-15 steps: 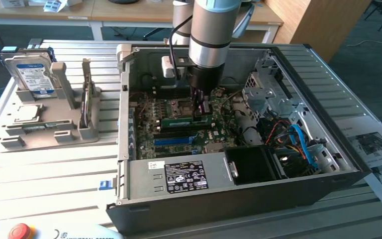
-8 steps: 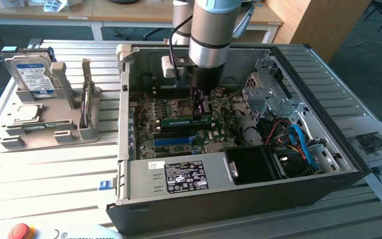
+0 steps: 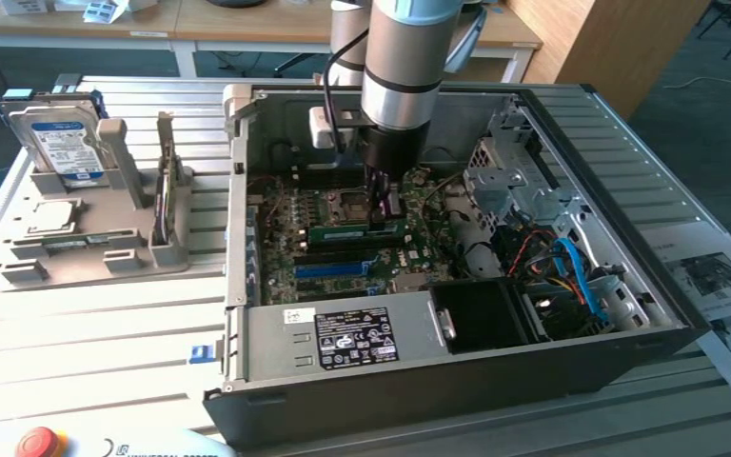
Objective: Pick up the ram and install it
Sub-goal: 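Insert the ram into the slot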
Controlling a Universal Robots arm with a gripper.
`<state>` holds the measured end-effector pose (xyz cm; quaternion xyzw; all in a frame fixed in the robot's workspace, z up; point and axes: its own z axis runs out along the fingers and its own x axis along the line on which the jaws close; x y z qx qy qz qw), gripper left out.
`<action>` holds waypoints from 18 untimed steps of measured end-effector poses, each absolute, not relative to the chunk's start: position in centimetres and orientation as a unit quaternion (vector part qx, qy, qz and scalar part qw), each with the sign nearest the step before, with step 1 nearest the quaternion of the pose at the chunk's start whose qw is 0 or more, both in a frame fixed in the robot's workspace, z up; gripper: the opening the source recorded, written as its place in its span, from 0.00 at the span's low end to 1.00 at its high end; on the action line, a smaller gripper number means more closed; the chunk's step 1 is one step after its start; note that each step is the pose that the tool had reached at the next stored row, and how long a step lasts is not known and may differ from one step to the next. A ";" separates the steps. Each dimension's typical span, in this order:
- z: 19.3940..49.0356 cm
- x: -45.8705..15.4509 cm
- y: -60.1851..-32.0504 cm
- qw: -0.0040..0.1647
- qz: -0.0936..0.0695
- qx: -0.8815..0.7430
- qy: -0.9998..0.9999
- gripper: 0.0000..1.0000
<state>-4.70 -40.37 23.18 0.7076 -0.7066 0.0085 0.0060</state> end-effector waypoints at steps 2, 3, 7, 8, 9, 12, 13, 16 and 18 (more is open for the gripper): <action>23.2 -4.7 -40.4 0.006 0.008 0.707 -0.708 0.12; 23.2 -4.7 -40.4 0.006 0.008 0.706 -0.708 0.12; 23.2 -4.7 -40.4 0.006 0.008 0.703 -0.711 0.12; 23.2 -4.7 -40.4 0.006 0.008 0.703 -0.711 0.12; 23.2 -4.7 -40.4 0.006 0.008 0.703 -0.711 0.12; 23.2 -4.7 -40.8 0.006 0.008 0.703 -0.711 0.12; 23.2 -4.7 -40.8 0.006 0.008 0.703 -0.711 0.12; 23.1 -4.7 -40.8 0.006 0.008 0.703 -0.711 0.12; 23.1 -4.7 -40.8 0.006 0.008 0.703 -0.711 0.12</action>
